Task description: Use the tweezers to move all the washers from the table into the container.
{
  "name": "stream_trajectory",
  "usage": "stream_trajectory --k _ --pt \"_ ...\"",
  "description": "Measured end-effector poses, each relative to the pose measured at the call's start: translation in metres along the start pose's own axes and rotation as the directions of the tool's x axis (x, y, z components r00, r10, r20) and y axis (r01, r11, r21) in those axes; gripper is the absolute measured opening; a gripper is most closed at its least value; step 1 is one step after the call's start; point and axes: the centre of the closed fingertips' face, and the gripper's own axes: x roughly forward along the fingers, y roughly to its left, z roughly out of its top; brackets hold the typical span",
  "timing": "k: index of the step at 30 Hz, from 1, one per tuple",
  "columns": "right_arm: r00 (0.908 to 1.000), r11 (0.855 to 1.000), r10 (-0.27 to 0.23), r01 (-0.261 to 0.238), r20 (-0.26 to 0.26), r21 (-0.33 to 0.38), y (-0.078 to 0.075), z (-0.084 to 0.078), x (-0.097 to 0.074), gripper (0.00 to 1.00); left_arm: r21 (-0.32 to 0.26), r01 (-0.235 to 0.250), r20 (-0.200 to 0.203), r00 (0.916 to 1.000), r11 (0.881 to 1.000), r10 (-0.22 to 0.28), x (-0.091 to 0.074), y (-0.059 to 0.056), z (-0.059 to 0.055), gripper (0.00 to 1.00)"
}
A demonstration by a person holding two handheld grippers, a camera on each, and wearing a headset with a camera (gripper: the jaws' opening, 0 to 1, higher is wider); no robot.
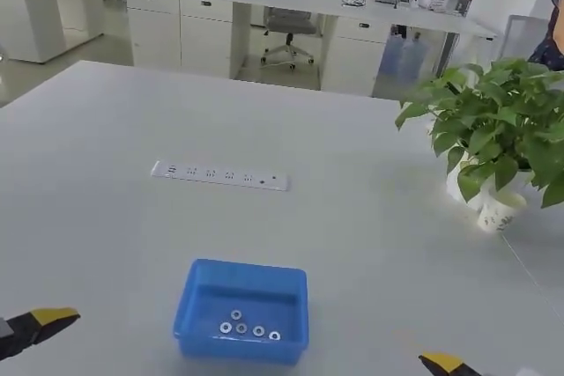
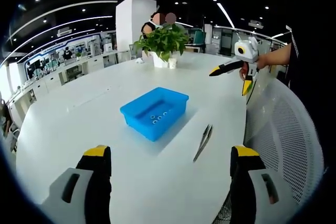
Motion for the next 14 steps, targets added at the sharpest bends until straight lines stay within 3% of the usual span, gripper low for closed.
stream_trajectory --k 14 --pt "1.0000 1.000 0.004 -0.004 -0.006 -0.002 0.0007 -0.0021 -0.0005 1.00 -0.004 -0.005 0.004 1.0000 1.000 0.005 0.0002 0.0004 0.0016 0.99"
